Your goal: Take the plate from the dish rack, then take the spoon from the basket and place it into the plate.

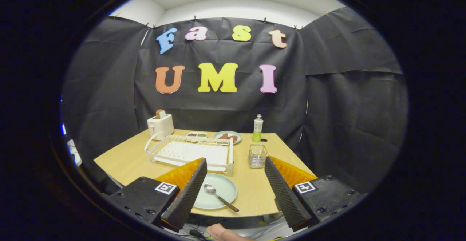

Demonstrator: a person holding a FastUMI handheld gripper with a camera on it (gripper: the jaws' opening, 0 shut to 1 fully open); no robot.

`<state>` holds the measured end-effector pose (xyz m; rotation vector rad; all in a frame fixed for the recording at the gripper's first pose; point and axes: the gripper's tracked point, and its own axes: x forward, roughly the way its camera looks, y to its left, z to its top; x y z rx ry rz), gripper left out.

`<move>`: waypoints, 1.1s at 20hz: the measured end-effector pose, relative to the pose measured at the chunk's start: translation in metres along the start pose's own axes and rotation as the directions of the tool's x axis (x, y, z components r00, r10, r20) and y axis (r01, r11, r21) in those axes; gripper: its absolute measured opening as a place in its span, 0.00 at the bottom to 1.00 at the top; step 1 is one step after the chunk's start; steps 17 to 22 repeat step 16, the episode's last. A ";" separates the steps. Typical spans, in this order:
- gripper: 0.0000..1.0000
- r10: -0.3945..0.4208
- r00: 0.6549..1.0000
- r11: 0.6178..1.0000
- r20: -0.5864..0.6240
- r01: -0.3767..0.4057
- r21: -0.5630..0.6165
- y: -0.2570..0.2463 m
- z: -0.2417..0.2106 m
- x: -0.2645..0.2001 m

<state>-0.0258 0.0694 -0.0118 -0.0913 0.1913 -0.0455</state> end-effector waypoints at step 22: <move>1.00 -0.005 1.000 1.000 0.028 0.006 -0.012 -0.004 0.002 -0.004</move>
